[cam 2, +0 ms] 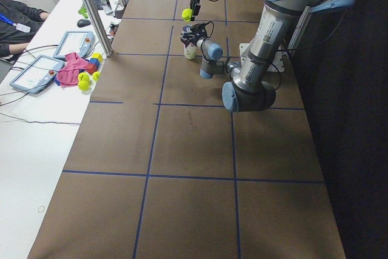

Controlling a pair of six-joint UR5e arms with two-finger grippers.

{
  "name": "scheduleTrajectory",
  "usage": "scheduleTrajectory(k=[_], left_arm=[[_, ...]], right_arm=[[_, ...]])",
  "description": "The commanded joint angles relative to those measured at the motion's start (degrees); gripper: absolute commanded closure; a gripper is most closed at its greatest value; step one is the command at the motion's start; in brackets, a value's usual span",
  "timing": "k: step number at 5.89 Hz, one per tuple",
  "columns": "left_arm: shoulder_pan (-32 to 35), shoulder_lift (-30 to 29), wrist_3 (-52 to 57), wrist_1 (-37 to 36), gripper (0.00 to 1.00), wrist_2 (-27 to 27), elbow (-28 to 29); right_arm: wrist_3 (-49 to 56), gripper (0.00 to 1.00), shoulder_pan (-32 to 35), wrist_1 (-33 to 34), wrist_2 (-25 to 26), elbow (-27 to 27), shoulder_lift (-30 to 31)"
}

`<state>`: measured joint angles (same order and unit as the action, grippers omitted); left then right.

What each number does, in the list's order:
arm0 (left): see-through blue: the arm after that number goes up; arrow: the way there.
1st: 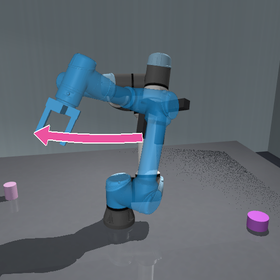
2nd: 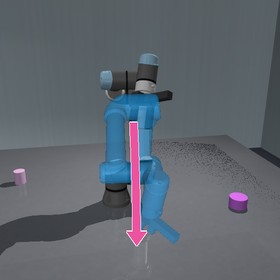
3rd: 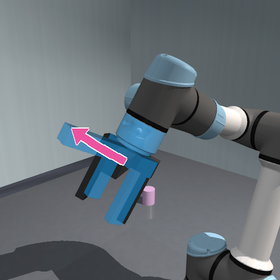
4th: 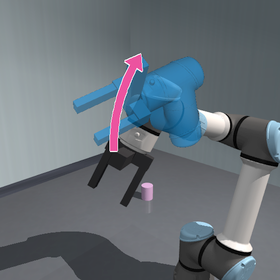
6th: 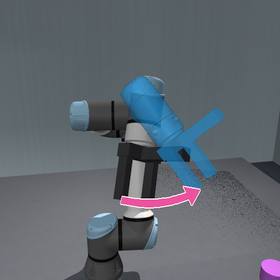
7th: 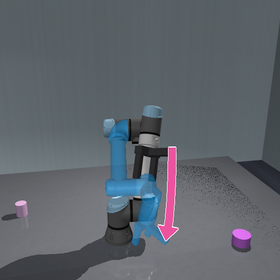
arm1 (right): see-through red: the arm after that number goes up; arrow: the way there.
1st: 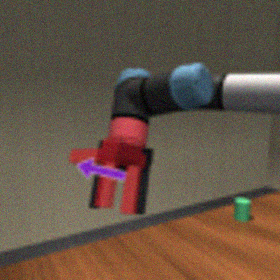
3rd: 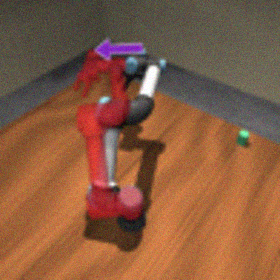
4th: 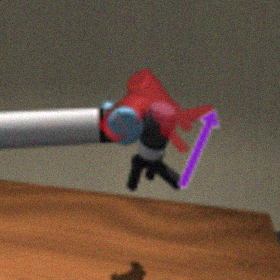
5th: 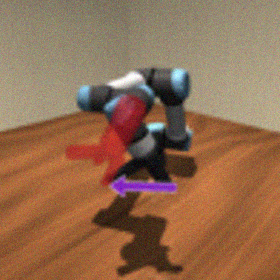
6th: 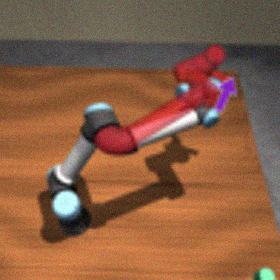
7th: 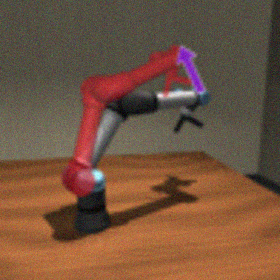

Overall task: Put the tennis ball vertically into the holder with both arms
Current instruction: 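Drop the second ball into the can with the right gripper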

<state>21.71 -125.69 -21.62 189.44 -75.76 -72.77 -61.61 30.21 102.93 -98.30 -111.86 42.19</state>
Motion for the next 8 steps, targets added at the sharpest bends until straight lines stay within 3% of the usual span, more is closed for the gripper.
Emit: scheduleTrajectory(k=[1, 5, 8], left_arm=[[0.00, 0.01, 0.00, 0.05, 0.12, 0.00, 0.00], [0.09, 0.01, 0.09, 0.14, 0.10, 0.00, -0.26], [0.70, 0.01, 0.26, 0.40, 0.01, 1.14, -0.70]], right_arm=[[0.00, 0.04, -0.24, -0.01, 0.39, -0.11, 0.08], [0.52, 0.01, 0.80, 0.26, -0.31, -1.60, 0.34], [5.34, 0.01, 8.53, 0.34, -8.65, -1.69, 4.64]])
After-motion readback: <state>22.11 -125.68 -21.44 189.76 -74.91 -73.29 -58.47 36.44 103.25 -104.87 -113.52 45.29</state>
